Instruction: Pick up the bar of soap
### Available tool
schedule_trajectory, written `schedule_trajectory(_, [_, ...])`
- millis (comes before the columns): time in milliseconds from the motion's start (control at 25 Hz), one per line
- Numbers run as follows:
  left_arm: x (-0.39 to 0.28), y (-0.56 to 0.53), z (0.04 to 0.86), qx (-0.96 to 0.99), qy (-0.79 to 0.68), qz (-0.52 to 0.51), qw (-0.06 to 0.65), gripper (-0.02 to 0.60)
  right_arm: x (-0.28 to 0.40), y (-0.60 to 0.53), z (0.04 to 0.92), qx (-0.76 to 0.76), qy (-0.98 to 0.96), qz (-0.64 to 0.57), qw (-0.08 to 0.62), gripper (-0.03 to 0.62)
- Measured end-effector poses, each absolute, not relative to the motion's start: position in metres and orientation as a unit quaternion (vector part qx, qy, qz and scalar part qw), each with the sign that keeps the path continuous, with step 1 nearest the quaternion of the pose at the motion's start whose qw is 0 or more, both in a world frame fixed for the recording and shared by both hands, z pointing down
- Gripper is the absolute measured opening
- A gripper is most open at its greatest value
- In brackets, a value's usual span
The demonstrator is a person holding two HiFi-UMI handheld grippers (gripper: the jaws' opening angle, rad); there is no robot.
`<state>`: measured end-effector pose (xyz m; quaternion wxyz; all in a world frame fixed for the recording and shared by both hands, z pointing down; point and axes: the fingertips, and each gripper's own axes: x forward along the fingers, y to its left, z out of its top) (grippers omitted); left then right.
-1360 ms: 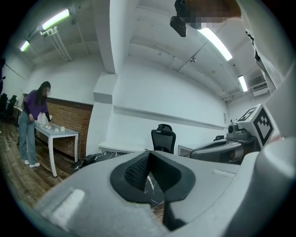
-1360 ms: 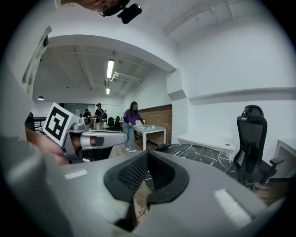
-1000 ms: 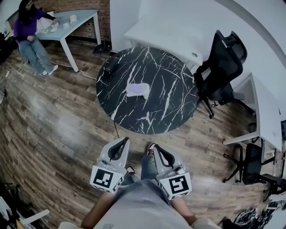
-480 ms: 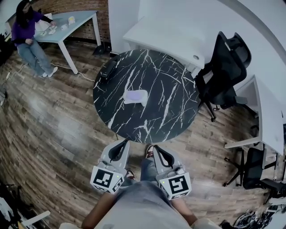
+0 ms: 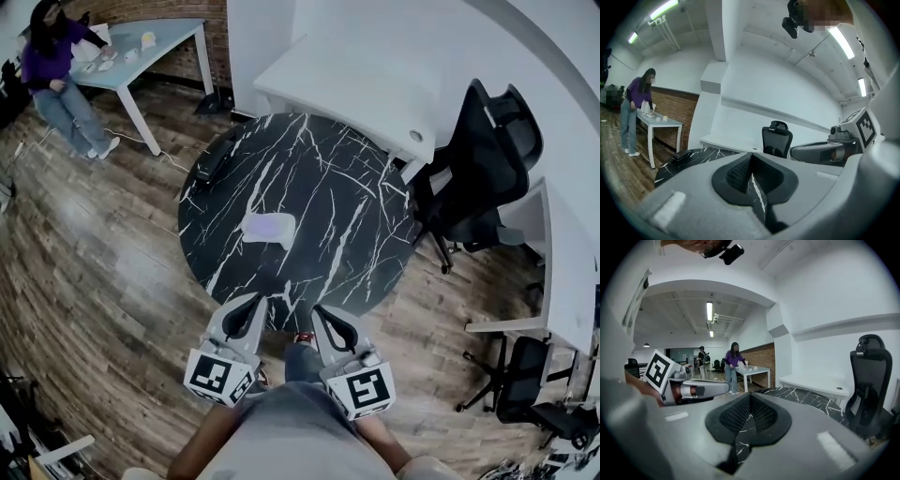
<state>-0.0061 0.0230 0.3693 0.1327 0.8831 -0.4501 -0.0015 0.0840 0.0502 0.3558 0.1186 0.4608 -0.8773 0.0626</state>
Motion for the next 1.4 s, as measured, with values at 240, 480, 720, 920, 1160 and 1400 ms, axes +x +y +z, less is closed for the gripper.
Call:
schedule_trajectory(240, [0.016,-0.017,0.367,0.865,-0.479,-0.012,0.149,-0.003,0.102,0.005,0.350,0.425,-0.896,0.063,0.113,0.002])
schedule_trajectory(480, [0.028,-0.044,0.366,0.846,-0.507,-0.018,0.164,-0.003,0.110,-0.037,0.339,0.386,-0.915,0.054,0.101,0.002])
schedule_trajectory(720, [0.011,-0.062,0.379,0.813,-0.542,-0.040,0.210,-0.003,0.095,-0.069,0.341,0.350,-0.930,0.053,0.099,0.002])
schedule_trajectory(920, [-0.003,-0.078,0.400,0.781,-0.562,-0.073,0.261,-0.003,0.074,-0.089,0.360,0.315,-0.940,0.056,0.122,0.002])
schedule_trajectory(1160, [-0.006,-0.094,0.439,0.749,-0.559,-0.128,0.333,-0.003,0.054,-0.116,0.391,0.279,-0.944,0.054,0.170,0.002])
schedule_trajectory(1400, [-0.013,-0.111,0.475,0.718,-0.560,-0.150,0.384,-0.003,0.032,-0.144,0.438,0.232,-0.944,0.046,0.231,0.002])
